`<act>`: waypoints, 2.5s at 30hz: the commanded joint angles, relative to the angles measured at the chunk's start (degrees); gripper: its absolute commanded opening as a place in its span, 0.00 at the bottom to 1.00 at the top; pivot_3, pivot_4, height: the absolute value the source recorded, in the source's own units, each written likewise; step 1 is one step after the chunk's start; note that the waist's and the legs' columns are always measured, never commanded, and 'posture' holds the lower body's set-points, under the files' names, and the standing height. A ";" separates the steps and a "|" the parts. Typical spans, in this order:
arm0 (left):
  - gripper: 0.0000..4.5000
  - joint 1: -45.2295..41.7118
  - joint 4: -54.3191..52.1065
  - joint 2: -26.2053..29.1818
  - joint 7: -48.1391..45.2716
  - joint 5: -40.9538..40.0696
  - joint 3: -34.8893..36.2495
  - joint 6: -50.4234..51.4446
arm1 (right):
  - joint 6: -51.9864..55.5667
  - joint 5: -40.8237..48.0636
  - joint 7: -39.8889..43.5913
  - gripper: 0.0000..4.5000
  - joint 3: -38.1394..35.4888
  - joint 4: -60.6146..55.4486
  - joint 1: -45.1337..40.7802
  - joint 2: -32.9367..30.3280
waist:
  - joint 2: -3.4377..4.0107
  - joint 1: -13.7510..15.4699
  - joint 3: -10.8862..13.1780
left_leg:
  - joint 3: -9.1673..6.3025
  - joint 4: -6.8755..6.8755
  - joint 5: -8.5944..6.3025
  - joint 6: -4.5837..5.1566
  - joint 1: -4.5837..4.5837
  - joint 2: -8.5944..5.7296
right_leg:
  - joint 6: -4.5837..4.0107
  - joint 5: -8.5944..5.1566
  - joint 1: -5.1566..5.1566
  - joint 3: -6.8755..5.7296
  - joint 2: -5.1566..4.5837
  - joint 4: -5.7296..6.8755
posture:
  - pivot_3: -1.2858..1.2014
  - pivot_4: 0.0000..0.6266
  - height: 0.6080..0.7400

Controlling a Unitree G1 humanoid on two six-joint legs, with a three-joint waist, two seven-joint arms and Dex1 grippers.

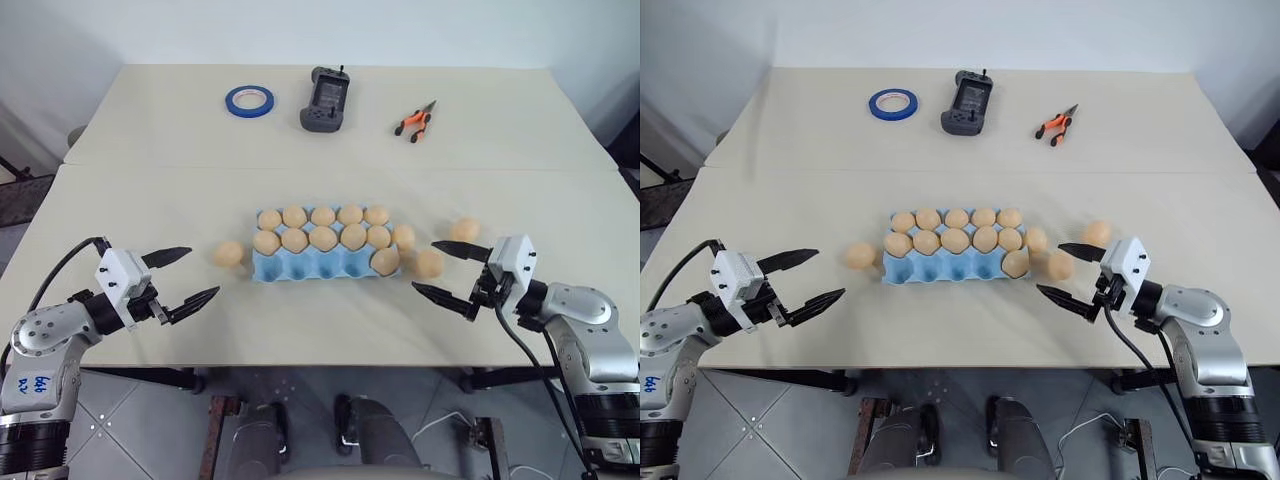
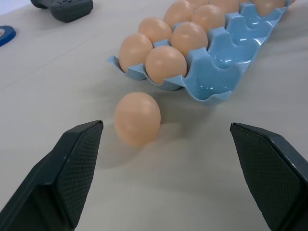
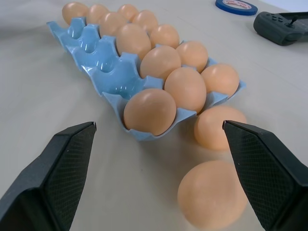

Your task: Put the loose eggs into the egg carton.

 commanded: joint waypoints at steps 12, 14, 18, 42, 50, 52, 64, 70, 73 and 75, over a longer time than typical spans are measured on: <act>1.00 -3.87 -7.02 -3.56 0.59 -2.41 -4.95 5.24 | 0.75 0.87 -16.06 0.98 -13.49 -2.76 8.37 2.94 | -0.03 0.45 -0.02 | -0.01 -0.01 -0.03 0.01 -0.02 -0.02 | 0.01 0.00 0.02 0.01 0.00 -0.03 | 0.52 0.24 1.00; 1.00 -4.48 -7.71 -3.51 -1.06 -1.02 -7.47 4.20 | 0.85 0.61 -19.12 0.98 -14.99 -3.08 9.84 4.37 | -0.02 0.24 -0.02 | 0.00 0.00 -0.03 0.01 -0.01 -0.02 | 0.02 0.01 0.02 0.02 0.00 -0.02 | 0.52 0.24 1.00; 1.00 -5.82 -7.25 -3.65 -3.39 0.32 -10.66 1.86 | 0.94 0.02 -21.72 0.98 -15.22 -3.29 11.27 5.66 | -0.01 -0.45 -0.02 | 0.11 0.01 -0.03 0.00 0.06 -0.01 | 0.04 0.02 0.02 0.18 0.12 -0.01 | 0.52 0.24 1.00; 1.00 -7.05 -8.34 -6.78 -5.56 -0.65 -13.00 0.09 | 11.01 -10.19 -27.33 0.69 -1.70 23.45 -18.55 6.73 | -0.01 -0.96 -0.02 | 0.13 0.03 0.16 0.36 0.01 -0.04 | 0.11 0.06 -0.07 0.32 0.17 0.10 | 0.52 0.24 1.00; 1.00 -6.47 -7.48 -7.01 -3.80 -0.58 -11.46 -1.06 | 5.45 -8.64 -19.46 0.43 -0.87 16.91 -17.58 6.12 | -0.01 -1.52 -0.02 | 0.14 0.04 0.22 0.34 0.04 -0.03 | 0.15 0.09 -0.06 0.33 0.18 0.13 | 0.52 0.24 1.00; 1.00 -5.48 -6.83 -6.75 -3.24 -0.69 -10.11 -1.62 | 7.75 -6.10 -14.94 0.43 0.64 11.14 -17.53 6.30 | -0.01 -1.61 -0.02 | 0.14 0.04 0.22 0.33 0.05 -0.02 | 0.15 0.08 -0.06 0.33 0.20 0.15 | 0.52 0.24 1.00; 1.00 -1.76 -5.03 -6.14 -2.01 -0.09 -6.94 -2.99 | 16.28 -6.61 -7.76 0.43 14.96 -3.46 -18.11 8.59 | -0.01 -1.11 -0.02 | 0.11 0.04 0.01 0.09 0.02 -0.03 | 0.13 0.08 -0.07 0.29 0.10 0.10 | 0.52 0.24 1.00; 1.00 -0.67 -6.41 -6.19 -1.14 -0.35 -7.03 -2.48 | 16.30 -8.75 -9.70 0.61 17.26 -4.08 -17.43 10.52 | -0.01 -1.23 -0.02 | 0.11 0.02 -0.03 0.06 -0.01 -0.02 | 0.09 0.06 -0.12 0.29 0.09 0.09 | 0.52 0.24 1.00; 1.00 -0.43 -6.66 -6.06 -0.89 -0.53 -6.82 -2.34 | 16.96 -8.15 -10.19 0.84 16.54 -5.25 -17.19 10.46 | -0.01 -1.30 -0.02 | 0.11 0.01 -0.04 0.05 0.00 -0.02 | 0.08 0.06 -0.12 0.28 0.09 0.09 | 0.52 0.24 1.00; 1.00 -0.52 -6.50 -5.99 -0.84 -0.65 -6.72 -2.33 | 16.72 -6.88 -9.73 0.99 15.23 -6.26 -16.70 9.99 | -0.01 -1.30 -0.02 | 0.11 0.01 -0.04 0.05 0.00 -0.02 | 0.07 0.05 -0.12 0.28 0.09 0.09 | 0.52 0.24 1.00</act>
